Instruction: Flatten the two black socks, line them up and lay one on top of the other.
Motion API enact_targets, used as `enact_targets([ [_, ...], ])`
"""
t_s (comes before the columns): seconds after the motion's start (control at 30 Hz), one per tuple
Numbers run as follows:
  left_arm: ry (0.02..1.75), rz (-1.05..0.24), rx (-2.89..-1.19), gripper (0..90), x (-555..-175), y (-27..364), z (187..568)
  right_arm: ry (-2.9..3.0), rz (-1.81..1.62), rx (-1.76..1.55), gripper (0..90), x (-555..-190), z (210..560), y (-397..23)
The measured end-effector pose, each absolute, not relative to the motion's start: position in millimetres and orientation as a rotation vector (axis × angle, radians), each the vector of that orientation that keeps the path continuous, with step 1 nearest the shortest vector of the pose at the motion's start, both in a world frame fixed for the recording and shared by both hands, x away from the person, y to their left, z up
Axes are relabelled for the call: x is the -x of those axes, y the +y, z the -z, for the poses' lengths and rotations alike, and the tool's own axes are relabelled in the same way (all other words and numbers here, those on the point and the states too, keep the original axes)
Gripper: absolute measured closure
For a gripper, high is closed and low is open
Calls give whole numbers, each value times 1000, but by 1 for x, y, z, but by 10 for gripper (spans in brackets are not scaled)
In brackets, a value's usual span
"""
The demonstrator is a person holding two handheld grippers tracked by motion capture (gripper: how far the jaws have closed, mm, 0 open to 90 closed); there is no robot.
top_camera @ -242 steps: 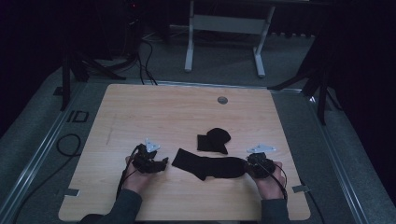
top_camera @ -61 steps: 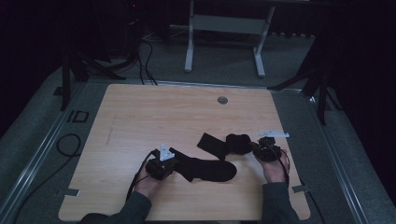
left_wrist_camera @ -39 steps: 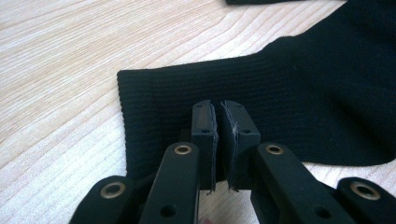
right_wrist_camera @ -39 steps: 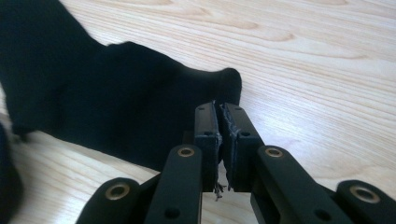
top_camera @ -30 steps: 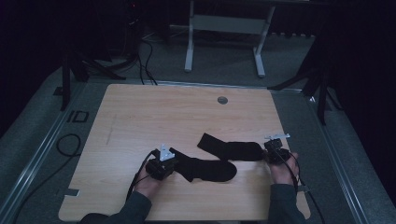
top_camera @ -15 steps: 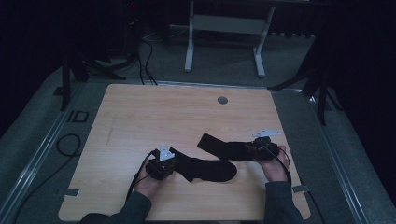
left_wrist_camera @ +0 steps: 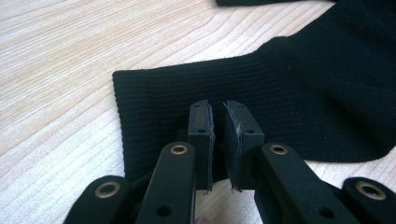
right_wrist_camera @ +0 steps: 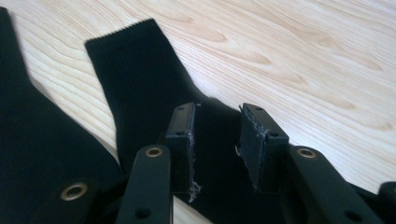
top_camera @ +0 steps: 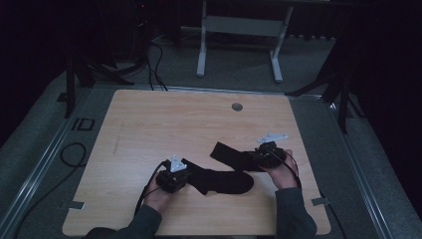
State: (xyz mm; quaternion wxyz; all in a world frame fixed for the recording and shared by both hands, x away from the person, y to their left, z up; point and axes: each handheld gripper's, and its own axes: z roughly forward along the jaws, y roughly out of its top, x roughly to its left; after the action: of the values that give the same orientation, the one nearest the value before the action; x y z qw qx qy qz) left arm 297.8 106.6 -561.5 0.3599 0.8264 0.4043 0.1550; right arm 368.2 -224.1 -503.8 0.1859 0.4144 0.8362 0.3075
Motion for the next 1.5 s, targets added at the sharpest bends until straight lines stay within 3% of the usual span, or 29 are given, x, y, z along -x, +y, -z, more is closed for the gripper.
enact_targets([
  [0.27, 1024, -398, -2136, 751, -296, 106, 560, 2425, -850, -1113, 618, -384, 504, -202],
  [0.73, 1027, -337, -2122, 727, -297, 111, 555, 2522, -845, -1006, 527, -398, 502, -172],
  [1.23, 1053, -315, -2117, 722, -300, 118, 551, 2659, -693, -962, 468, -415, 539, -154],
  [1.37, 1067, -324, -2105, 707, -300, 121, 549, 2673, -739, -978, 487, -417, 541, -157],
  [1.5, 1074, -330, -2105, 698, -301, 123, 548, 2667, -744, -991, 574, -418, 540, -157],
])
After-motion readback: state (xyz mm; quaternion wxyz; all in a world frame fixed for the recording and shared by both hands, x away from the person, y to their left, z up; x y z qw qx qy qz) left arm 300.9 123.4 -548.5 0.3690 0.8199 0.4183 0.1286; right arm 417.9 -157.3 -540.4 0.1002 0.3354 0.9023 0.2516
